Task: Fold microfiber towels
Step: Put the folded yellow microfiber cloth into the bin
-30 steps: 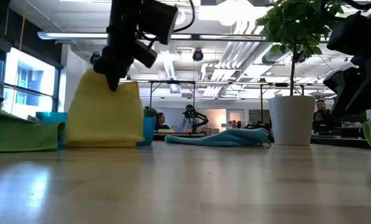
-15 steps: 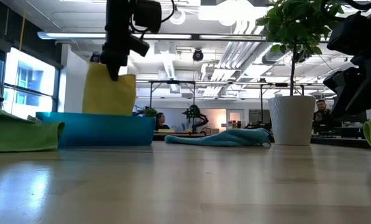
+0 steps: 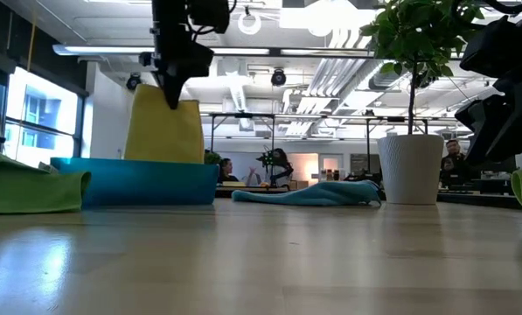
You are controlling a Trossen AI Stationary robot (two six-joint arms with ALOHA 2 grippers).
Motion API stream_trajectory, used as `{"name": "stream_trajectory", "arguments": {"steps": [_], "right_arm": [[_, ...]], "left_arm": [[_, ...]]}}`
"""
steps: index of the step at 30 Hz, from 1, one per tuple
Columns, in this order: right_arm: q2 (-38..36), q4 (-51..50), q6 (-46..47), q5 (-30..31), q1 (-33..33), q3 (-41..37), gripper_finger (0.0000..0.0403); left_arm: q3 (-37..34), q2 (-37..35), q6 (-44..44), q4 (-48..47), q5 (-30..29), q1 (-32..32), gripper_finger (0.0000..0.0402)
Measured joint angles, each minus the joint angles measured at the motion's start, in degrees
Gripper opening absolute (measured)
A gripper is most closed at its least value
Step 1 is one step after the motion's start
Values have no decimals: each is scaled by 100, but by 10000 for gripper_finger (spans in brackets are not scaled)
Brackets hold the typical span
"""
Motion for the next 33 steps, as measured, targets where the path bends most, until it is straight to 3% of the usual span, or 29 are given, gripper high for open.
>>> {"name": "stream_trajectory", "arguments": {"steps": [12, 15, 27, 30, 33], "right_arm": [[0, 0, 0, 0, 0, 0, 139], [0, 0, 0, 0, 0, 0, 139], [0, 0, 0, 0, 0, 0, 139], [0, 0, 0, 0, 0, 0, 139], [0, 0, 0, 0, -1, 0, 139]], "left_arm": [[2, -1243, -1109, 59, -112, -81, 3], [4, -1345, -1378, 310, 101, -115, 3], [7, -872, -2502, 2832, 135, -243, 3], [7, -611, -2733, 2682, 15, -243, 3], [4, -329, -3218, 1861, -83, -248, 3]]}}
